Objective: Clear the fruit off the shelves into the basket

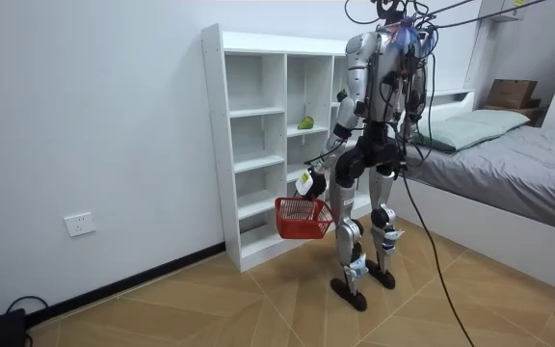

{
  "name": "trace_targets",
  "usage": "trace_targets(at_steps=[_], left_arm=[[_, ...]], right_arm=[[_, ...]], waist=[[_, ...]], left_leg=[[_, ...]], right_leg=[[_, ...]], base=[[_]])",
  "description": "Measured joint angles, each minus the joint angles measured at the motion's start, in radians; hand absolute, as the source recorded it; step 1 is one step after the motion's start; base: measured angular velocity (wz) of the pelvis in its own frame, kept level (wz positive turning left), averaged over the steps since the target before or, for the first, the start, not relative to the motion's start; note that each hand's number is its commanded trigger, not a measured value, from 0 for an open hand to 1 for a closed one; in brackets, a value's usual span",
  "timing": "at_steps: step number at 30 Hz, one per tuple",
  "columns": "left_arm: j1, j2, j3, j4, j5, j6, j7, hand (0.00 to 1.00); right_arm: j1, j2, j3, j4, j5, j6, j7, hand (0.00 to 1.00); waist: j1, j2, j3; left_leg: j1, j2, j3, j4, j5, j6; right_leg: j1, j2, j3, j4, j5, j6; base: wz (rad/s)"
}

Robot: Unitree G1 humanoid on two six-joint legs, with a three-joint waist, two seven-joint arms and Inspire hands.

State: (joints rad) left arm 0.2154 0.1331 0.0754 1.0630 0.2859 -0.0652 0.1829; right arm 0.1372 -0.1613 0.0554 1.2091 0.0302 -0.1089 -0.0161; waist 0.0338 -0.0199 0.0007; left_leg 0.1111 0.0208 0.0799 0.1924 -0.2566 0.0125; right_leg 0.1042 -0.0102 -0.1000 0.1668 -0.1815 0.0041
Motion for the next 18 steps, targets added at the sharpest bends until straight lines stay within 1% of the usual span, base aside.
trace_targets(at_steps=[5,9,13,17,18], left_arm=[[0.000,0.000,0.000,0.003,0.000,0.000,-0.007,1.00],[-0.005,0.001,0.000,0.027,-0.001,0.000,-0.020,1.00],[-0.006,0.001,0.000,0.027,-0.001,0.000,-0.018,1.00],[-0.009,0.000,0.000,0.027,-0.003,-0.001,-0.017,1.00],[-0.010,0.000,0.000,0.027,-0.012,-0.002,-0.017,1.00]], right_arm=[[0.000,0.000,0.001,0.000,0.000,0.000,0.005,0.00],[0.001,0.000,0.001,0.000,0.001,0.000,0.004,0.00],[0.005,0.001,0.002,0.000,0.007,0.000,0.003,0.00],[0.005,0.001,0.001,0.000,0.006,-0.001,-0.002,0.00],[0.005,0.001,0.001,0.000,0.005,-0.001,-0.005,0.00]], waist=[[0.001,-0.003,-0.0019],[0.000,-0.003,-0.0017],[-0.002,-0.006,-0.0014],[-0.001,-0.011,0.0019],[-0.001,-0.014,0.0040]], left_leg=[[-0.001,-0.001,0.000,0.006,0.001,0.001],[0.006,-0.001,0.000,0.007,0.001,0.001],[0.008,-0.001,-0.001,0.006,0.001,0.001],[0.012,0.000,-0.002,0.002,0.001,0.000],[0.016,0.000,-0.001,0.002,0.001,0.000]], right_leg=[[0.002,-0.001,-0.002,0.000,0.000,0.000],[0.011,-0.001,-0.003,-0.001,0.000,0.000],[0.012,-0.001,-0.003,-0.010,0.000,0.000],[0.016,-0.001,-0.004,-0.014,0.002,-0.001],[0.018,0.000,-0.003,-0.014,0.002,-0.001]], base=[[0.00],[0.00],[0.00],[0.00],[-0.04]])
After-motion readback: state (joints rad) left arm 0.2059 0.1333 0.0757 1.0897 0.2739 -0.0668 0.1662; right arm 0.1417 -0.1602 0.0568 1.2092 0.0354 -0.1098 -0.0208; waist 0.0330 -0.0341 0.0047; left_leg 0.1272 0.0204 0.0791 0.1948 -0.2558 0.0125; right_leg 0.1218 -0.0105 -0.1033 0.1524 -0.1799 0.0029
